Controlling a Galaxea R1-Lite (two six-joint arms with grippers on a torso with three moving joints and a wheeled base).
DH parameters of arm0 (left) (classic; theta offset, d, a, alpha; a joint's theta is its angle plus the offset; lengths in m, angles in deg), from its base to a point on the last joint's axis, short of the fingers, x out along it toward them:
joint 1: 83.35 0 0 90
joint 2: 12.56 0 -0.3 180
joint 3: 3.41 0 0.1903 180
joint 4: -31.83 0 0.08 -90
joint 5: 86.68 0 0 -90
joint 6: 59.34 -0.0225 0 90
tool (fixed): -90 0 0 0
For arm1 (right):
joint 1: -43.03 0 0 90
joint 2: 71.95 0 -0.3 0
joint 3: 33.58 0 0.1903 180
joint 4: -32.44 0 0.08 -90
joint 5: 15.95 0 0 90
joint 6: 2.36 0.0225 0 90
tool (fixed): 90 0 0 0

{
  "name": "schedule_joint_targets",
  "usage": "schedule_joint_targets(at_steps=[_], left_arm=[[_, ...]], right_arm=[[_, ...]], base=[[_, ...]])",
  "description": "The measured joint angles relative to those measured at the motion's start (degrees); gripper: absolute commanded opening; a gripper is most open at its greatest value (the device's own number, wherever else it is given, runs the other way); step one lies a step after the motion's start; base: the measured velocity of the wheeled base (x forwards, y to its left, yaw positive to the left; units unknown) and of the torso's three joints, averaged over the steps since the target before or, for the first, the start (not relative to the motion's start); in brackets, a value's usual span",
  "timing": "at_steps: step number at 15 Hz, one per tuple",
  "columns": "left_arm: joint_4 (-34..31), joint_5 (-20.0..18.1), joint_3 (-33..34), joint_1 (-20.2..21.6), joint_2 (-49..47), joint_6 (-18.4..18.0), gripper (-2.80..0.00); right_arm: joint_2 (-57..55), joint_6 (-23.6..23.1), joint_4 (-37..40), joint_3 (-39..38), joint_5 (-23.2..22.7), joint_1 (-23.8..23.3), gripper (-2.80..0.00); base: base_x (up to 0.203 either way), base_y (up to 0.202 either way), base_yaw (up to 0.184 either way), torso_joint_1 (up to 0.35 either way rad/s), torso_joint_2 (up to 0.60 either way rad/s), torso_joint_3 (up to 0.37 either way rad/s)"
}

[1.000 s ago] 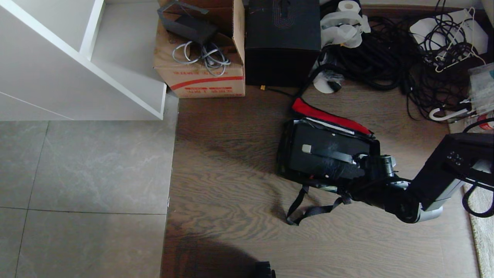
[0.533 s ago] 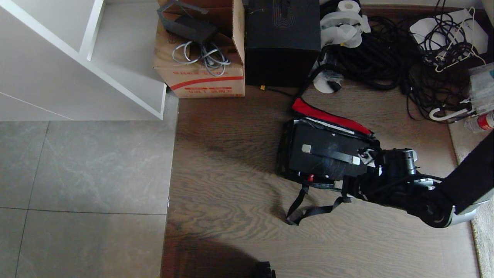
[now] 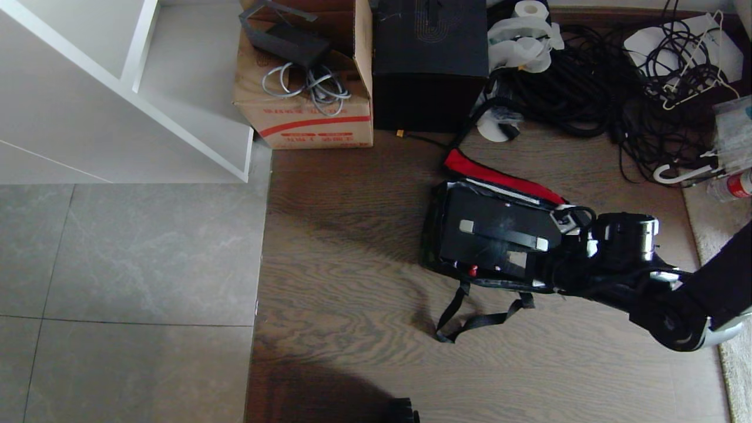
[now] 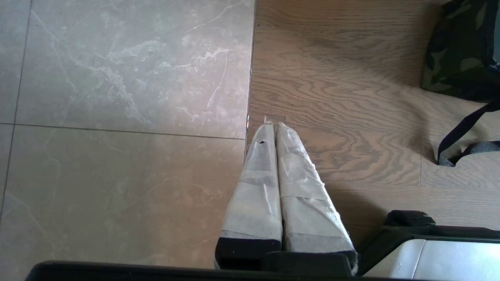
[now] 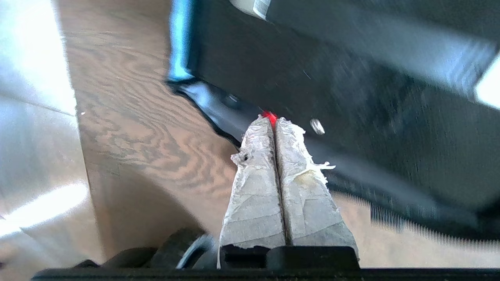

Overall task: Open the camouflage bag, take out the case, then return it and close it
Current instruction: Grip the handle

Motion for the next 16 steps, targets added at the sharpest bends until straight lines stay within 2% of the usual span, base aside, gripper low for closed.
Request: schedule_joint_targets(at_steps=[2, 4, 6, 8, 12, 14, 16], left_arm=[[0.01, 0.0, 0.0, 0.0, 0.0, -0.01, -2.8], [0.0, 0.0, 0.0, 0.0, 0.0, 0.0, -2.8], [0.0, 0.0, 0.0, 0.0, 0.0, -0.02, -2.8], [0.0, -0.01, 0.0, 0.0, 0.0, 0.0, -2.8], [0.0, 0.0, 0.0, 0.0, 0.0, 0.0, -2.8], [0.0, 0.0, 0.0, 0.0, 0.0, 0.0, -2.8], [0.0, 0.0, 0.0, 0.0, 0.0, -0.02, -2.8]], right_arm=[[-0.66, -4.94, -5.48, -2.44, -3.67, 0.05, 0.0], [-1.52, -7.97, -5.07, -3.0, -4.07, -0.08, 0.0], [-2.51, -13.11, -2.29, -2.84, -3.64, -0.45, 0.0], [-3.61, -18.25, -2.31, -2.61, -0.35, -0.58, 0.0], [-5.15, -29.43, -4.98, -2.03, 12.71, -0.58, 0.0], [-5.35, -33.95, -5.8, -1.38, 15.75, -0.58, 0.0], [-5.98, -38.14, -5.67, -1.14, 16.66, -0.1, 0.0]], base=[[0.0, 0.0, 0.0, 0.0, 0.0, 0.0], [0.0, 0.0, 0.0, 0.0, 0.0, 0.0], [0.0, 0.0, 0.0, 0.0, 0.0, 0.0], [0.0, 0.0, 0.0, 0.0, 0.0, 0.0], [0.0, 0.0, 0.0, 0.0, 0.0, 0.0], [0.0, 0.0, 0.0, 0.0, 0.0, 0.0], [0.0, 0.0, 0.0, 0.0, 0.0, 0.0]])
